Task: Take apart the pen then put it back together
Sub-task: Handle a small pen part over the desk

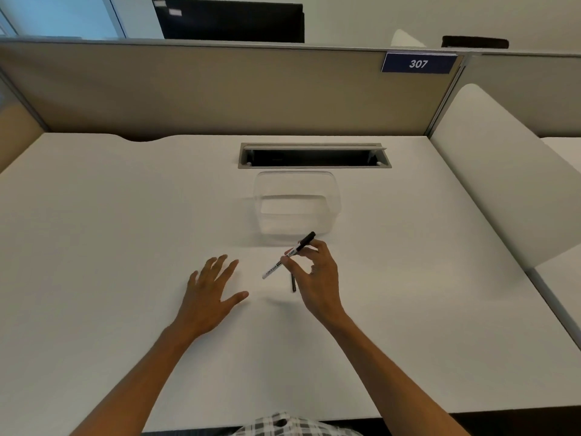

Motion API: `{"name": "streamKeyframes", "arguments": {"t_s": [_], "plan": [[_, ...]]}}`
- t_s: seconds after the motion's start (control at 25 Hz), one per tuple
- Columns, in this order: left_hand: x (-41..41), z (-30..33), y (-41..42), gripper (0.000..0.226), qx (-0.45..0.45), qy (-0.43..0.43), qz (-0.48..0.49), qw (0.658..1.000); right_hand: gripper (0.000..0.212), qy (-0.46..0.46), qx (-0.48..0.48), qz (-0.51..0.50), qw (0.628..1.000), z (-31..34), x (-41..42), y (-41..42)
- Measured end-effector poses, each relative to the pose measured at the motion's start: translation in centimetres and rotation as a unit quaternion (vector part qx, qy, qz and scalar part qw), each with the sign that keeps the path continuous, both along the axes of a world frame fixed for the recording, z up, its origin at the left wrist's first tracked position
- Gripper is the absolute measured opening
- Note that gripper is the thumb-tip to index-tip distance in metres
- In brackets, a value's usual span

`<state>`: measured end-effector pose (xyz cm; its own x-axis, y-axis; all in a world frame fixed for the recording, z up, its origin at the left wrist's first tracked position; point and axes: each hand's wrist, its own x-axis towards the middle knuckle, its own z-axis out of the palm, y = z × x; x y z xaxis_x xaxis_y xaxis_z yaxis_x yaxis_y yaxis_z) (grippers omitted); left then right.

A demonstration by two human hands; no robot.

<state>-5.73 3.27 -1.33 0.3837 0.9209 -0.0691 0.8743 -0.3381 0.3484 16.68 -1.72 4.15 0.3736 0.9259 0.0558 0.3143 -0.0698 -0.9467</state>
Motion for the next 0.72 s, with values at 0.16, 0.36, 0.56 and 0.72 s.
{"name": "streamKeyframes", "arguments": {"t_s": [0.16, 0.36, 0.56, 0.72], "plan": [[-1.1, -2.5, -0.1, 0.087, 0.034, 0.07, 0.011, 0.997, 0.013, -0.145, 0.039, 0.033, 0.988, -0.7, -0.3, 0.4], [-1.0, -3.4, -0.7, 0.076, 0.052, 0.066, 0.028, 0.996, 0.014, -0.322, 0.084, 0.084, 0.939, -1.9, -1.1, 0.5], [-1.0, -3.7, -0.7, 0.076, 0.063, 0.058, 0.031, 0.996, 0.015, -0.342, 0.088, 0.086, 0.932, -2.3, -1.1, 0.4], [-1.0, -3.9, -0.7, 0.075, 0.07, 0.055, 0.032, 0.996, 0.016, -0.337, 0.131, 0.052, 0.931, 1.0, -0.1, 0.7]]}}
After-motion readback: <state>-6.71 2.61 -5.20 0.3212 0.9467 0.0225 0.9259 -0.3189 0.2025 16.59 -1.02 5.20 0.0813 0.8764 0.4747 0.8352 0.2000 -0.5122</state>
